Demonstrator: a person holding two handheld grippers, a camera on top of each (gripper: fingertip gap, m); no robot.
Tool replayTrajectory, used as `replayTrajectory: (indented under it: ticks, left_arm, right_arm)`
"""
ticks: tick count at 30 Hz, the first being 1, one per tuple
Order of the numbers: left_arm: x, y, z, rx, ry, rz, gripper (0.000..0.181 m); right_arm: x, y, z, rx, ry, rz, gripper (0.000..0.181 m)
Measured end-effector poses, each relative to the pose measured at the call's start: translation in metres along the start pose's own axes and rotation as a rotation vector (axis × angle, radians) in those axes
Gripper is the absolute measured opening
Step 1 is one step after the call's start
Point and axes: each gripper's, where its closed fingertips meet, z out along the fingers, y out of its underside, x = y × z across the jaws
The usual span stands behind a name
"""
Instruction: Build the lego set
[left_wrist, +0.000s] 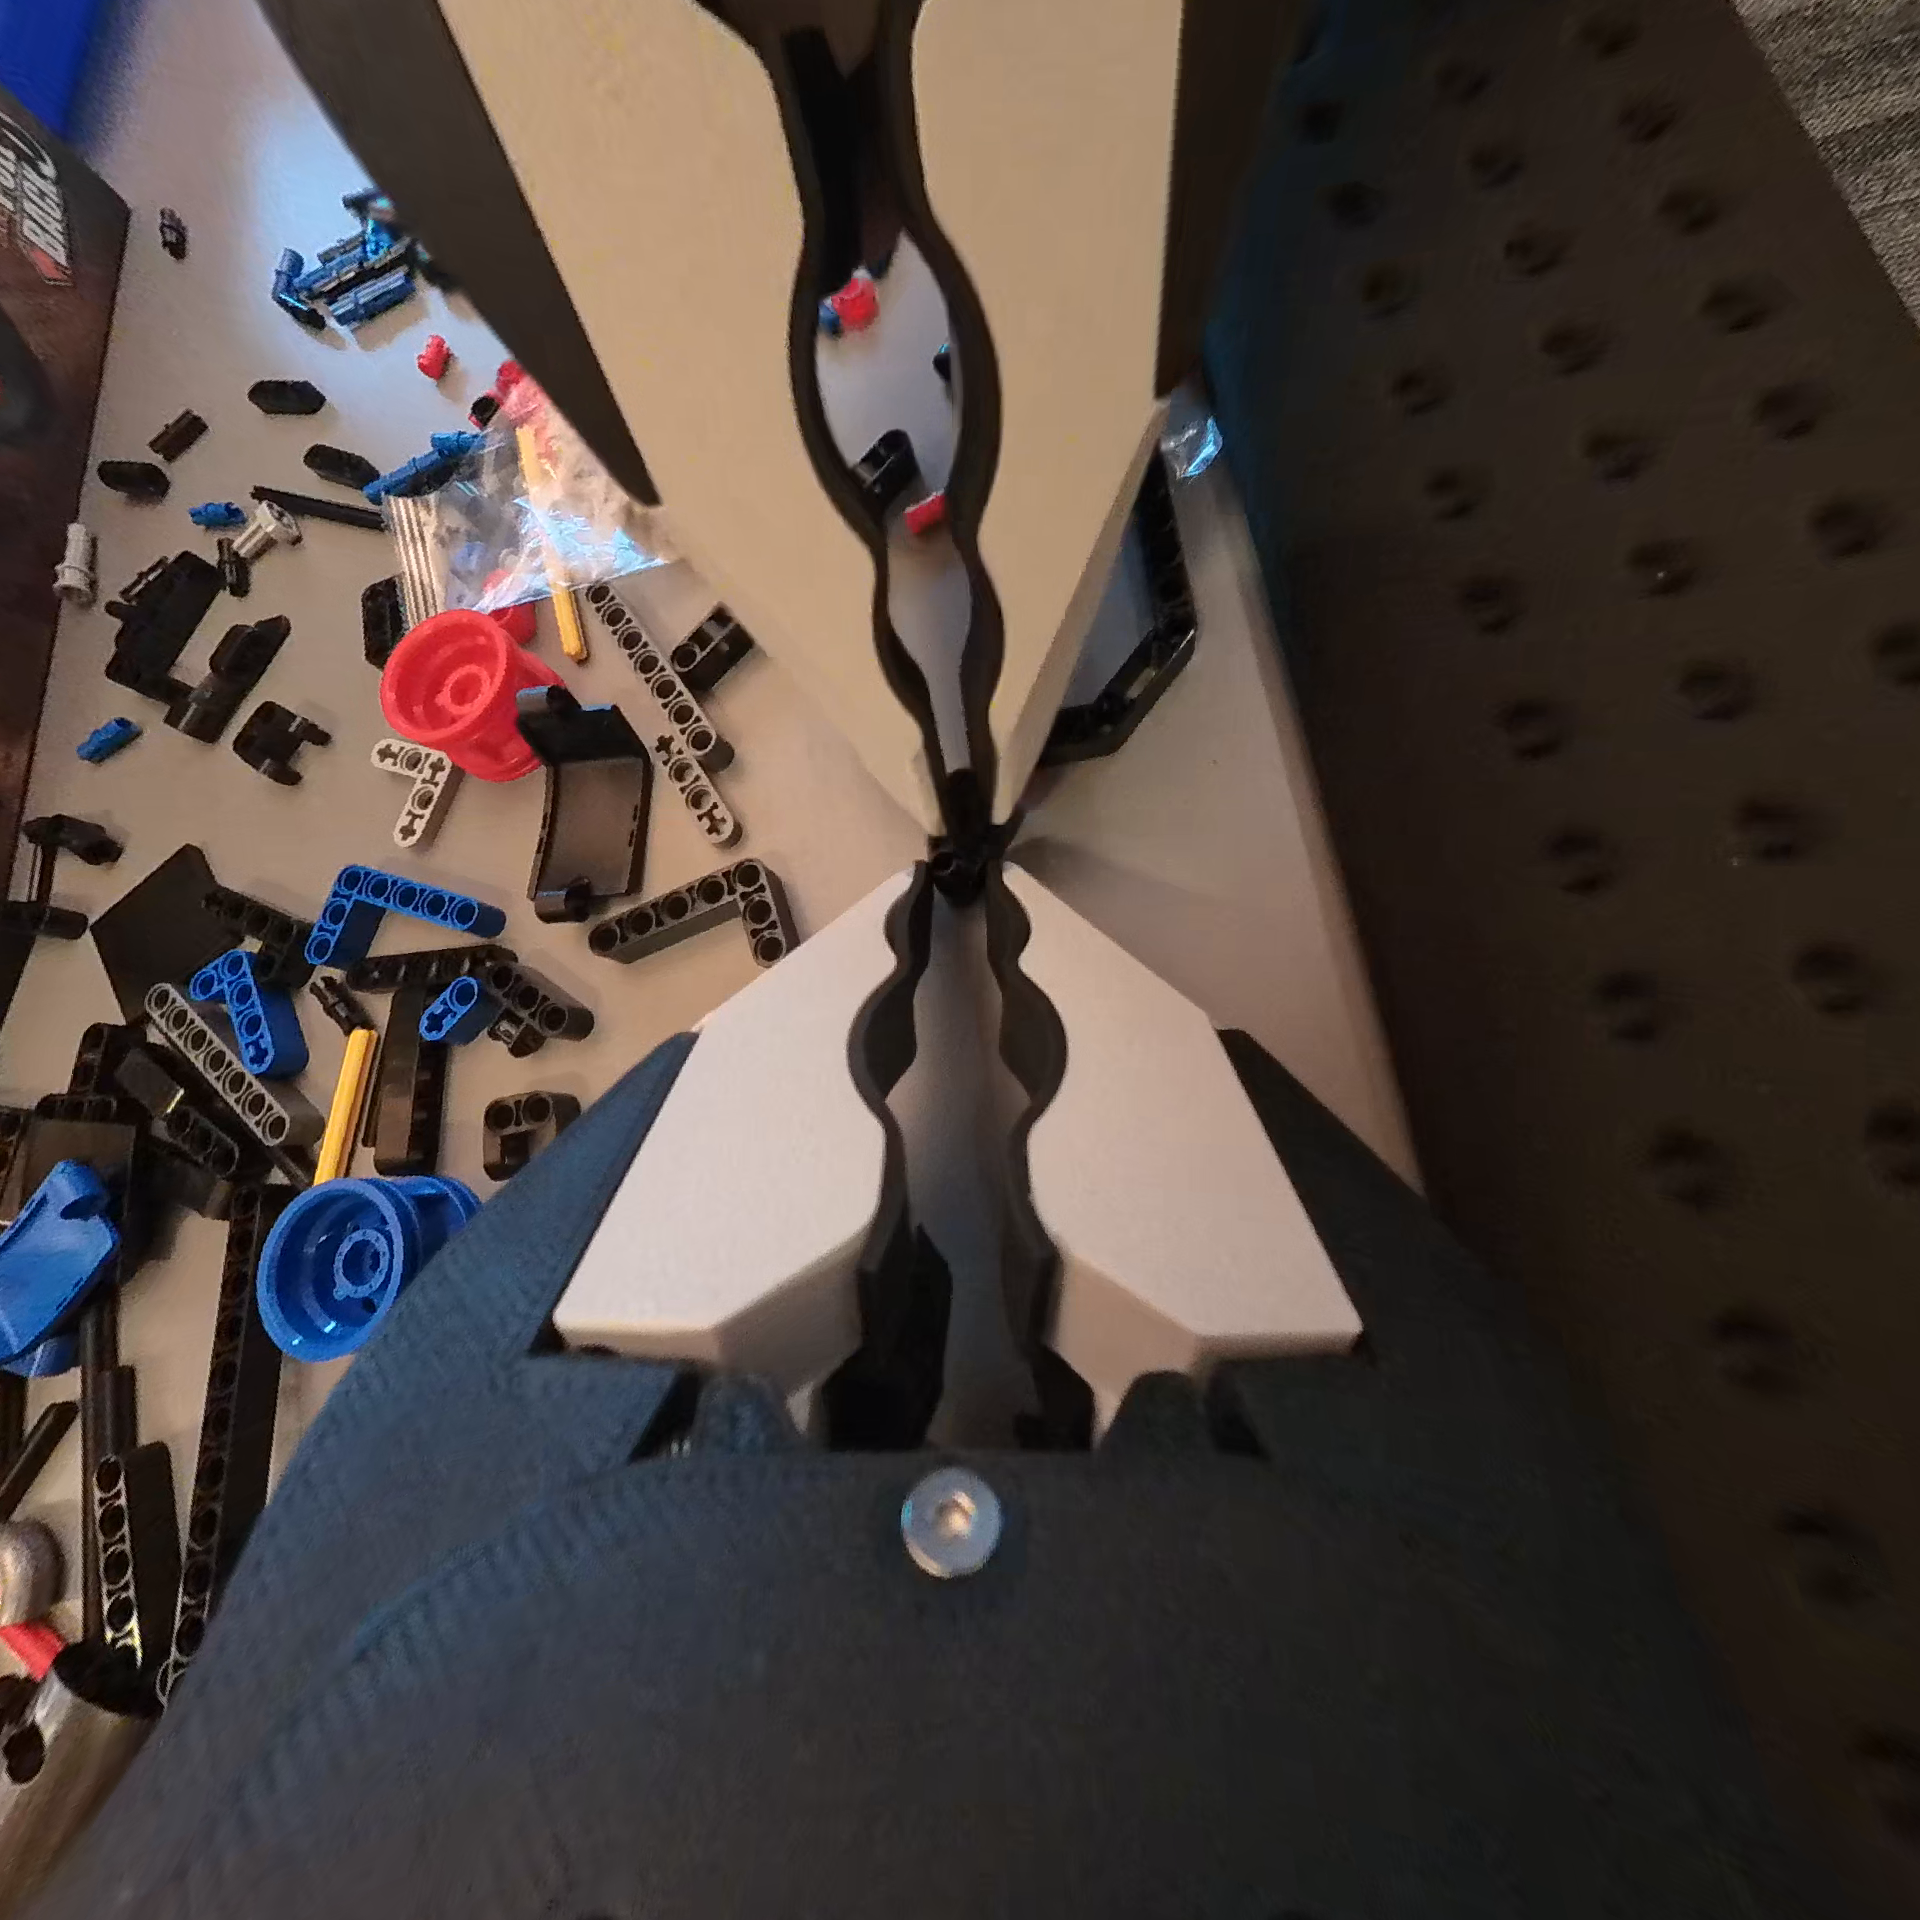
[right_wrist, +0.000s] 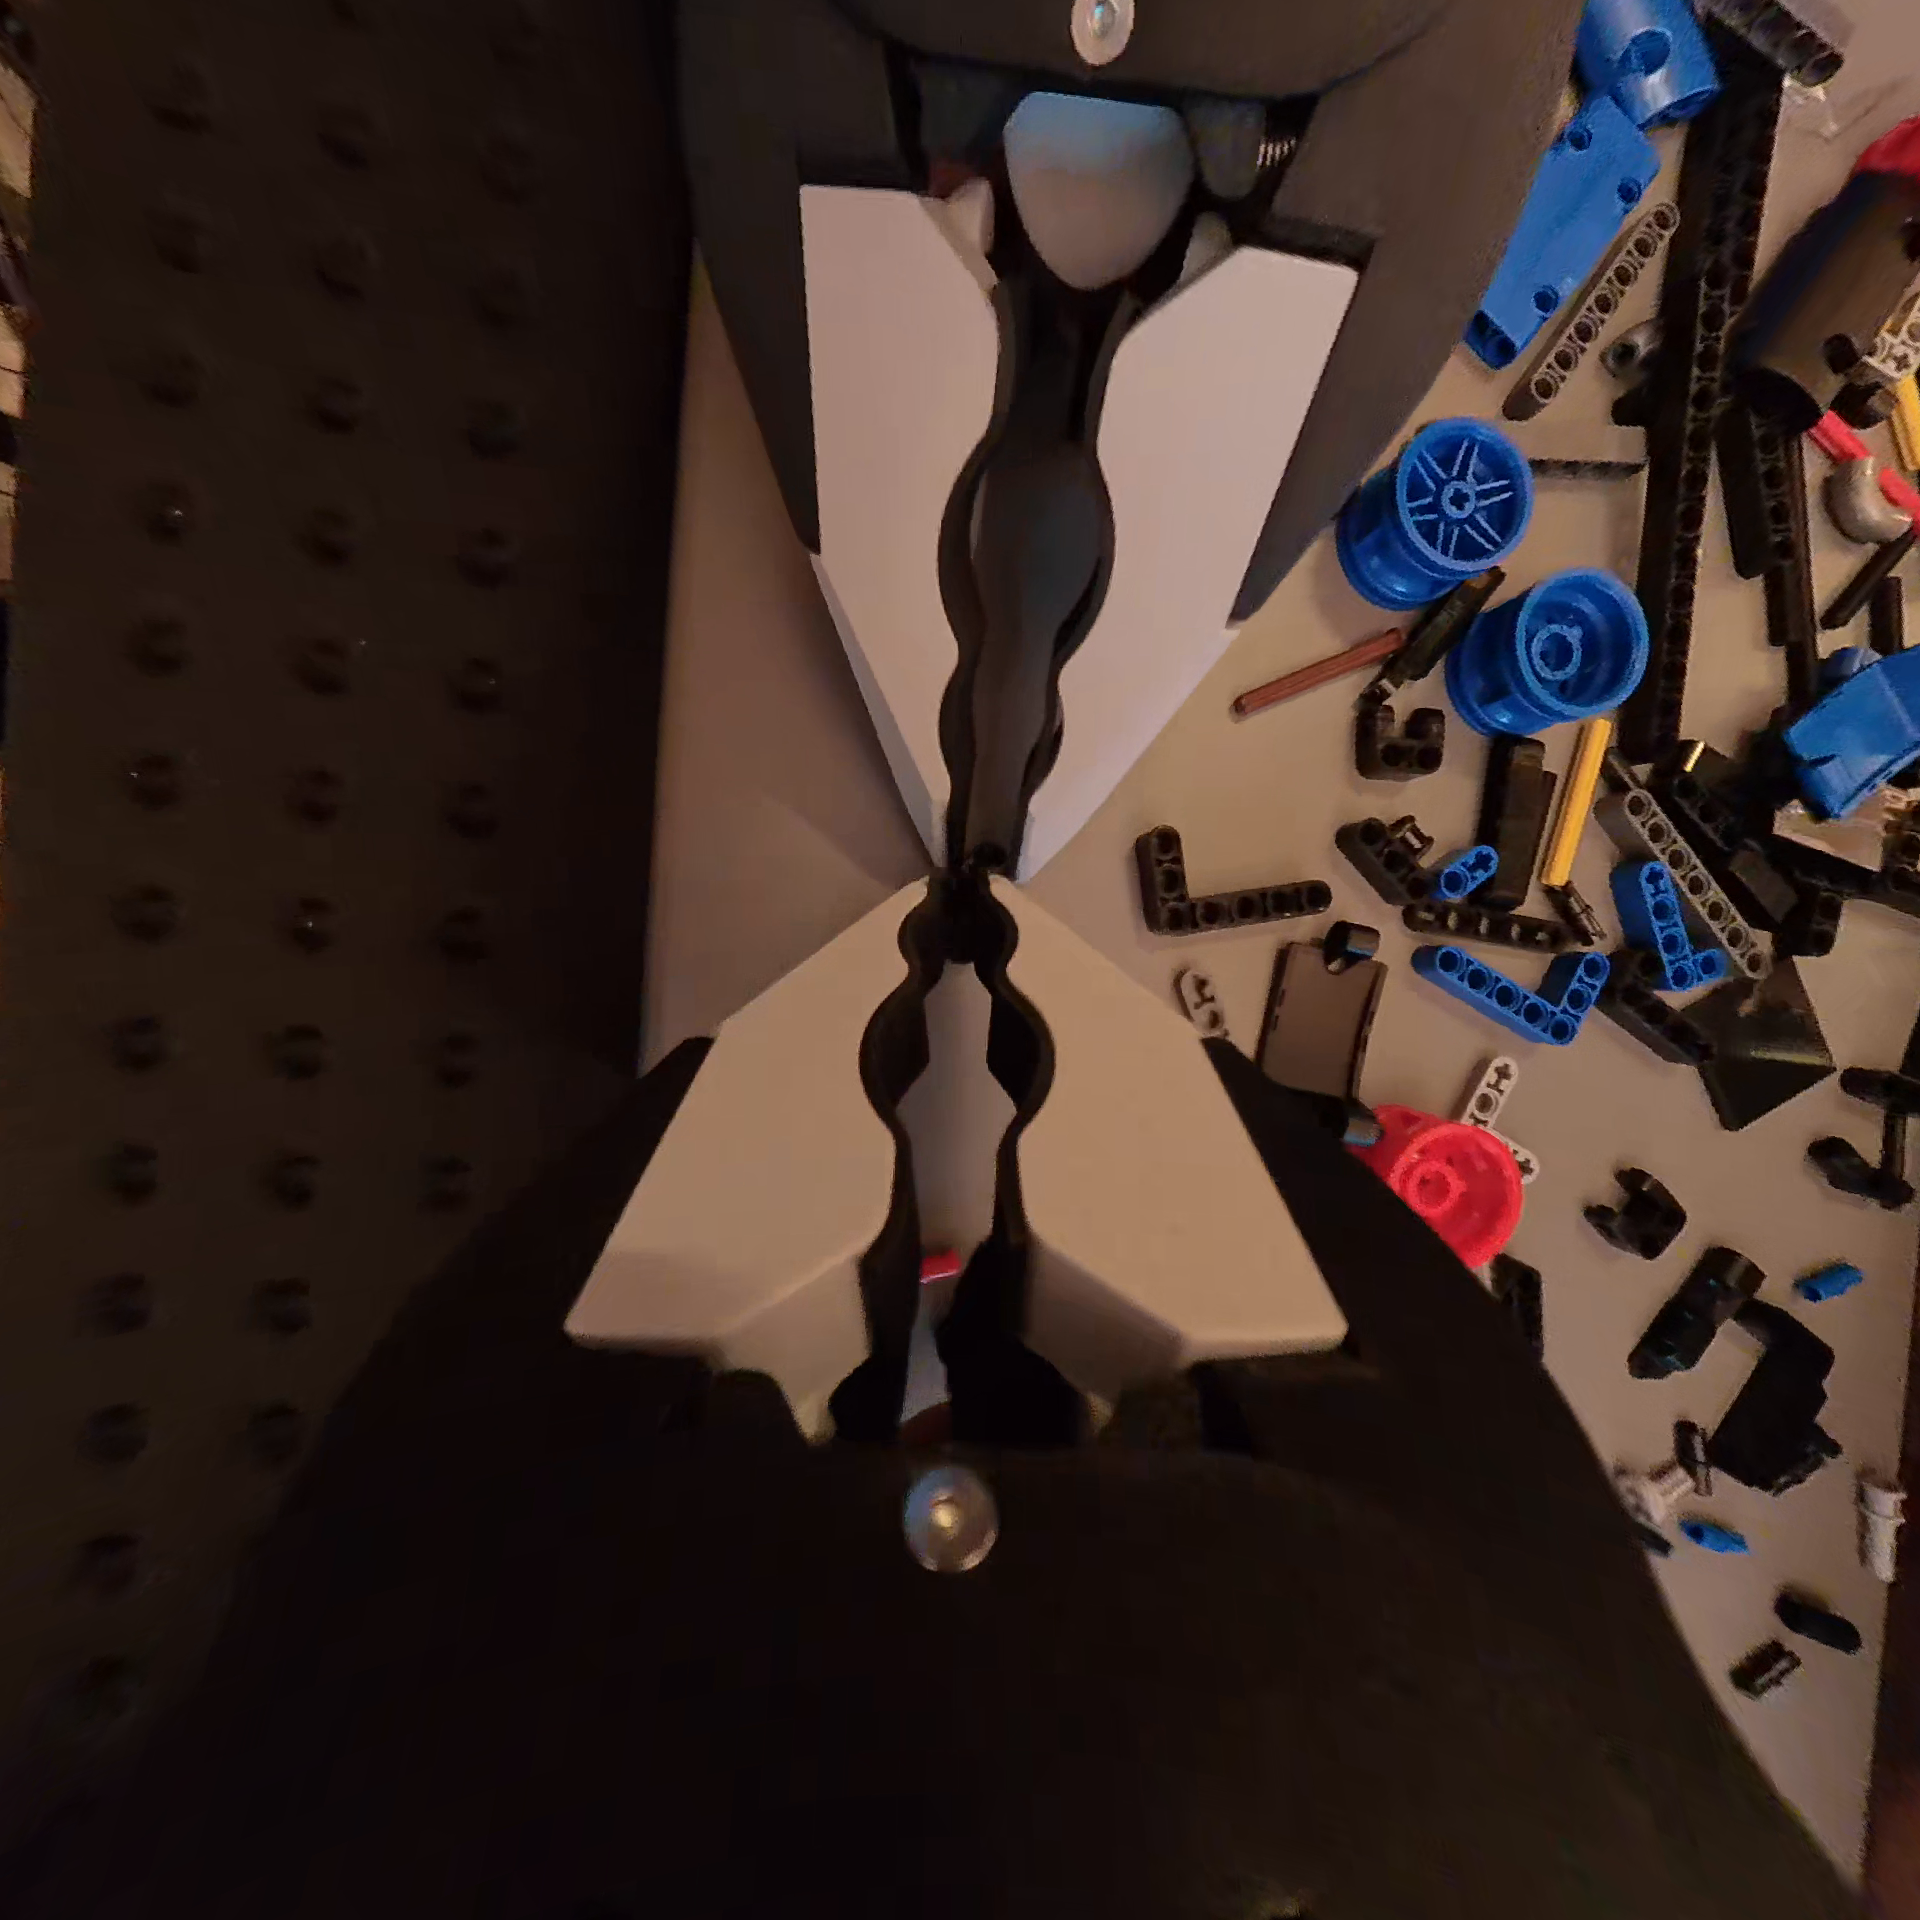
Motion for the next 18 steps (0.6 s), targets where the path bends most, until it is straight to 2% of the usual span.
replayTrajectory:
  ticks: [18]
  left_arm:
    - [0.0,0.0,-0.0002,0.014,0.018,-0.011,0.008]
  right_arm:
    - [-0.0012,0.004,0.0003,-0.11,0.002,-0.076,0.002]
